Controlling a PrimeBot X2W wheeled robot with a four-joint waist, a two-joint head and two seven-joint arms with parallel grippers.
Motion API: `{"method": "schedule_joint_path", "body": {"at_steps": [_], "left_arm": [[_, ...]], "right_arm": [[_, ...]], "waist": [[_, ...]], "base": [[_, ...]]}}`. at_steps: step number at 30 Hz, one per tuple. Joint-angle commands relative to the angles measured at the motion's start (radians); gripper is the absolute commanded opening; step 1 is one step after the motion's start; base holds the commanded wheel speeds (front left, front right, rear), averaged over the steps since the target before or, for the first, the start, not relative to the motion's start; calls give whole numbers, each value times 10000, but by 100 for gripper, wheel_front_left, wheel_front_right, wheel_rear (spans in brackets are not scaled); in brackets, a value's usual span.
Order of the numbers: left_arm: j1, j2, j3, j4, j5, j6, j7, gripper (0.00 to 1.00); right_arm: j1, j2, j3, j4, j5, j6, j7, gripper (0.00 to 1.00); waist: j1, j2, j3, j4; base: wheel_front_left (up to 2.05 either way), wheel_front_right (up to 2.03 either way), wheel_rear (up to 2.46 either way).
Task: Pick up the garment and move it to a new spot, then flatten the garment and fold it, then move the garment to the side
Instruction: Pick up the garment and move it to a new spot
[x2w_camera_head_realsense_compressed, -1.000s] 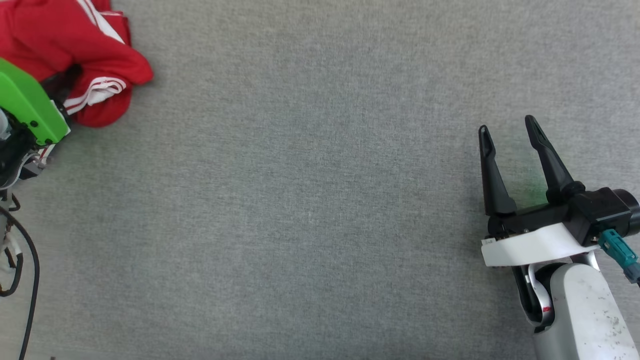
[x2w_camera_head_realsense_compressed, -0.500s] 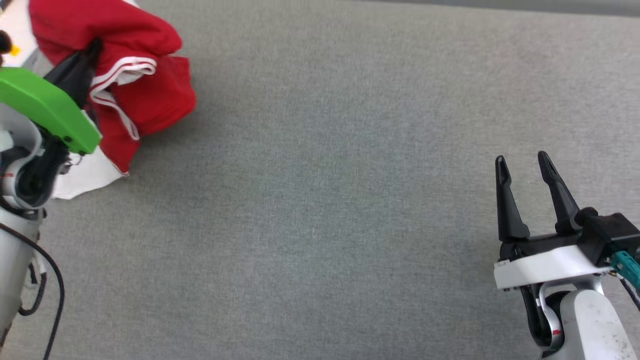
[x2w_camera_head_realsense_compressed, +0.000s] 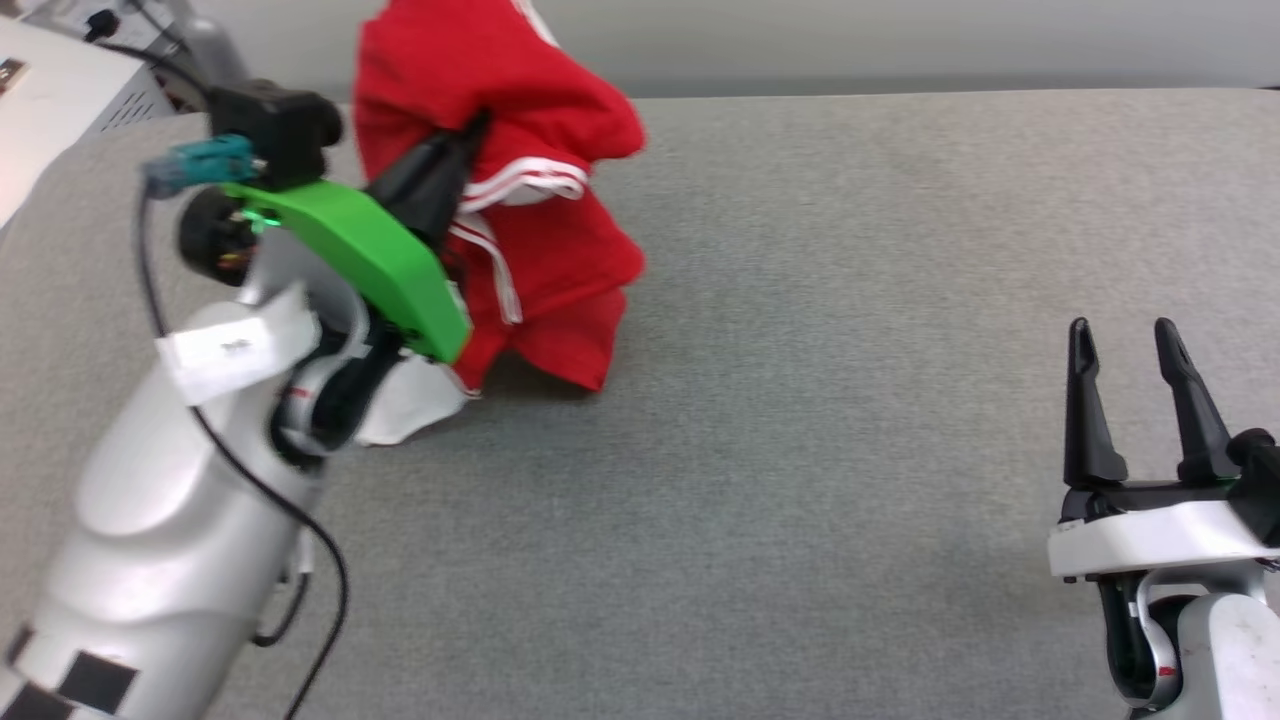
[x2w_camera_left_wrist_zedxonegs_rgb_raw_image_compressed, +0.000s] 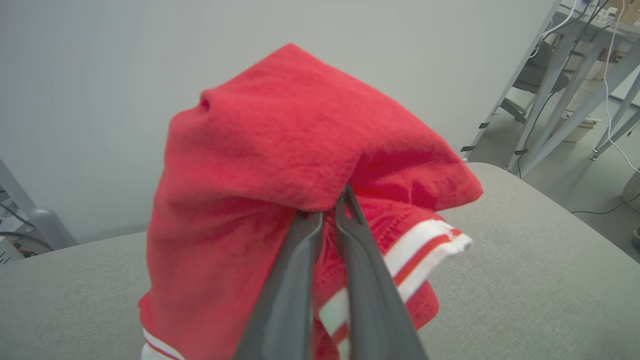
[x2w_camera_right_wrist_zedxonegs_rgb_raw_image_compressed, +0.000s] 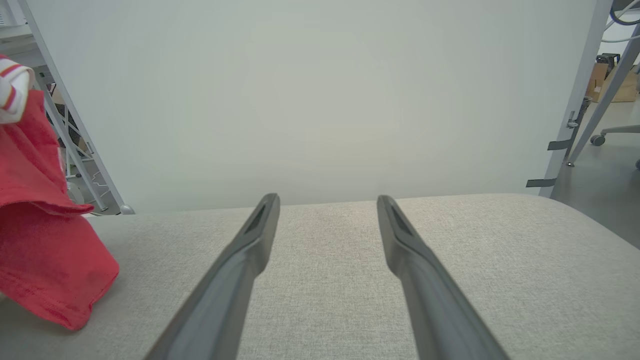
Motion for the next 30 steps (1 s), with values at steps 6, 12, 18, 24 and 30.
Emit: {"method": "schedule_joint_path", "body": {"at_steps": [6,12,18,24,30], "left_arm": [[-346,-1592,-1232,872,753,-82,-570,0],[-275,-3140,-2450,2377,1337,-139,-1075,0],[20,-3860,-3697,4211,1801,-280,-1272,100],[-45,-4052,-4083,5154,1675,-440,-2065,100],[-325,-4045,-3752,5413,1420,-477,-3089,100]], "right_arm": [[188,-35,-372,-74,118,-9,-21,100],[101,-35,-566,-144,190,-9,-21,100],[67,-35,-475,-136,315,-9,-21,100],[68,-35,-349,-6,345,-9,-21,100],[219,-35,-405,88,196,-9,-21,100]], "waist": [[1,108,-191,-1165],[1,108,26,-1804],[1,108,273,-2141],[1,108,205,-2002],[1,108,-265,-1398]], "base": [[0,0,0],[0,0,0],[0,0,0],[0,0,0],[0,0,0]]}}
